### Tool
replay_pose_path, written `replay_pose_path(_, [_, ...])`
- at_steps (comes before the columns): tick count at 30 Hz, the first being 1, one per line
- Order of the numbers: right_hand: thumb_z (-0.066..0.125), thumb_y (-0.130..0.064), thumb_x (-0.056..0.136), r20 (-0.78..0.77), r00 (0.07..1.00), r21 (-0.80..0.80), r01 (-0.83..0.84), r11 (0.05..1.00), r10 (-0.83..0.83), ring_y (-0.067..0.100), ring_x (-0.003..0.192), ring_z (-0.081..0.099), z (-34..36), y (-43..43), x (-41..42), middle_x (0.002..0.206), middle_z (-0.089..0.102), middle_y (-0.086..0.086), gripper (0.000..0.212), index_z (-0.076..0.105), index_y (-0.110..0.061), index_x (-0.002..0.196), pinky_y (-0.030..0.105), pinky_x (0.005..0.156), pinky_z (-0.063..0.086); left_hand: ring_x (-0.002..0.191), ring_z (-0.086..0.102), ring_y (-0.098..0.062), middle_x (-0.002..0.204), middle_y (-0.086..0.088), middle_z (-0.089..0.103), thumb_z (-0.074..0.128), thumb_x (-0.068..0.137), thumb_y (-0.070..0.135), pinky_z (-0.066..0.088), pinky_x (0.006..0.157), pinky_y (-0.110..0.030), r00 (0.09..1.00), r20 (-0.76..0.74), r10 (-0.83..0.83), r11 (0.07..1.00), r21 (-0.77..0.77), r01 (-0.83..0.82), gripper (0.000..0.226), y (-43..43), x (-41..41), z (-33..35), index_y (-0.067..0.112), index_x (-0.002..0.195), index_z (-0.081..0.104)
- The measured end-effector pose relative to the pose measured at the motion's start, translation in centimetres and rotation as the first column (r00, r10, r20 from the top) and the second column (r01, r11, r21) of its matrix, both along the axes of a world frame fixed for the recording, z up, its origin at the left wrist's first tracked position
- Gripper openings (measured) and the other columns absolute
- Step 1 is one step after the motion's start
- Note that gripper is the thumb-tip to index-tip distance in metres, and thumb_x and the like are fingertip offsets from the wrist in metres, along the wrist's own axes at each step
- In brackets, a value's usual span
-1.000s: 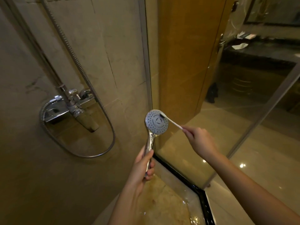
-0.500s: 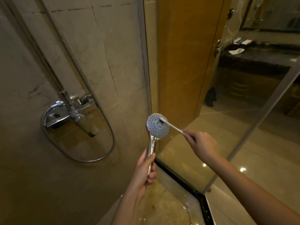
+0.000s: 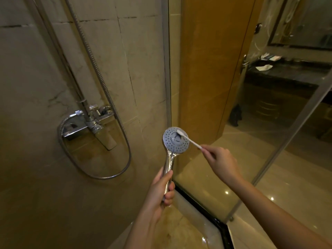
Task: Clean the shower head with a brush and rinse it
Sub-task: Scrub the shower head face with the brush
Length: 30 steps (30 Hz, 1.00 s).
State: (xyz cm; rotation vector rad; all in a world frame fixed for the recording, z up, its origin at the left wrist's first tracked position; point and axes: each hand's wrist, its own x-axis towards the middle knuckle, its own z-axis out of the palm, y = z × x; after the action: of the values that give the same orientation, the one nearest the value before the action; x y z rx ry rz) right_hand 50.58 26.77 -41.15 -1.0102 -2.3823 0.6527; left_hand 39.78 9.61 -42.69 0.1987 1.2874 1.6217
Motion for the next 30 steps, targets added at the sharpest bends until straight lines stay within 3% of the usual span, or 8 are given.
replay_pose_path(4, [0.053, -0.039, 0.094, 0.045, 0.994, 0.072, -0.105, 0.992, 0.102, 0.006, 0.061, 0.061, 0.3, -1.4, 0.4, 0.069, 0.068, -0.014, 0.025, 0.069, -0.035, 0.113, 0.037, 0.059, 0.054, 0.028, 0.027, 0.000, 0.049, 0.004, 0.038, 0.048, 0.094, 0.021, 0.017, 0.028, -0.008, 0.999, 0.045, 0.025, 0.999, 0.029, -0.027, 0.030, -0.5, 0.5, 0.4, 0.031, 0.122, 0.052])
replay_pose_path(8, [0.055, -0.035, 0.094, 0.000, 1.000, 0.016, 0.009, 1.000, -0.009, 0.002, 0.061, 0.060, 0.3, -0.7, 1.0, 0.072, 0.066, -0.016, 0.026, 0.068, -0.030, 0.116, 0.027, 0.058, 0.054, 0.028, 0.027, 0.000, 0.049, 0.004, 0.038, 0.049, 0.094, 0.021, 0.017, 0.028, -0.008, 0.998, 0.057, 0.022, 0.999, 0.021, -0.024, 0.022, -0.7, 0.5, 0.5, 0.030, 0.113, 0.054])
replay_pose_path(11, [0.053, -0.036, 0.095, 0.098, 0.989, 0.044, -0.116, 0.992, 0.111, 0.001, 0.057, 0.059, 0.2, -2.1, 1.1, 0.068, 0.065, -0.014, 0.024, 0.065, -0.036, 0.116, 0.024, 0.057, 0.052, 0.028, 0.027, 0.000, 0.049, 0.004, 0.038, 0.048, 0.094, 0.022, 0.017, 0.029, -0.007, 0.996, 0.075, 0.042, 0.999, 0.026, -0.044, 0.022, -1.1, 0.6, 0.7, 0.030, 0.114, 0.053])
replay_pose_path(15, [0.051, -0.040, 0.093, 0.020, 1.000, 0.031, 0.017, 0.999, -0.018, 0.002, 0.062, 0.060, 0.1, -1.0, 0.8, 0.072, 0.066, -0.017, 0.028, 0.067, -0.034, 0.115, 0.034, 0.062, 0.057, 0.027, 0.027, -0.001, 0.050, 0.003, 0.038, 0.047, 0.095, 0.021, 0.016, 0.028, -0.007, 0.996, 0.079, 0.037, 0.999, 0.016, -0.038, 0.022, -1.1, 0.8, 0.8, 0.031, 0.113, 0.054])
replay_pose_path(19, [0.047, -0.045, 0.096, 0.181, 0.977, 0.113, -0.135, 0.984, 0.113, 0.005, 0.066, 0.063, 0.2, -2.7, 0.8, 0.077, 0.070, -0.013, 0.029, 0.065, -0.039, 0.118, 0.029, 0.063, 0.054, 0.026, 0.026, -0.001, 0.047, 0.003, 0.037, 0.047, 0.094, 0.019, 0.016, 0.028, -0.006, 0.990, 0.119, 0.074, 0.997, 0.024, -0.078, 0.010, -1.6, 0.5, 1.0, 0.026, 0.097, 0.054])
replay_pose_path(23, [0.048, -0.041, 0.097, 0.133, 0.991, 0.113, -0.047, 0.993, 0.032, 0.002, 0.066, 0.062, 0.5, -1.4, 0.8, 0.080, 0.070, -0.013, 0.029, 0.065, -0.035, 0.119, 0.027, 0.063, 0.055, 0.026, 0.027, -0.001, 0.047, 0.004, 0.038, 0.048, 0.094, 0.018, 0.017, 0.028, -0.007, 0.989, 0.124, 0.077, 0.997, -0.004, -0.077, 0.010, -1.7, 0.3, 0.9, 0.026, 0.098, 0.054])
replay_pose_path(26, [0.045, -0.044, 0.097, 0.223, 0.965, 0.130, -0.170, 0.977, 0.138, 0.003, 0.065, 0.063, 0.4, -2.4, 0.7, 0.078, 0.069, -0.013, 0.030, 0.063, -0.037, 0.120, 0.030, 0.063, 0.056, 0.025, 0.026, 0.000, 0.046, 0.004, 0.036, 0.046, 0.094, 0.017, 0.016, 0.027, -0.006, 0.977, 0.189, 0.094, 0.995, 0.019, -0.099, 0.012, -1.9, 0.2, 1.2, 0.024, 0.085, 0.051])
replay_pose_path(30, [0.048, -0.041, 0.096, 0.139, 0.989, 0.097, -0.070, 0.993, 0.057, -0.001, 0.062, 0.059, 0.9, -1.2, 0.9, 0.072, 0.062, -0.018, 0.028, 0.064, -0.035, 0.119, 0.024, 0.062, 0.055, 0.026, 0.026, 0.000, 0.045, 0.004, 0.035, 0.045, 0.093, 0.015, 0.016, 0.026, -0.006, 0.967, 0.241, 0.085, 0.995, 0.034, -0.096, 0.018, -1.7, 0.2, 1.3, 0.025, 0.079, 0.047])
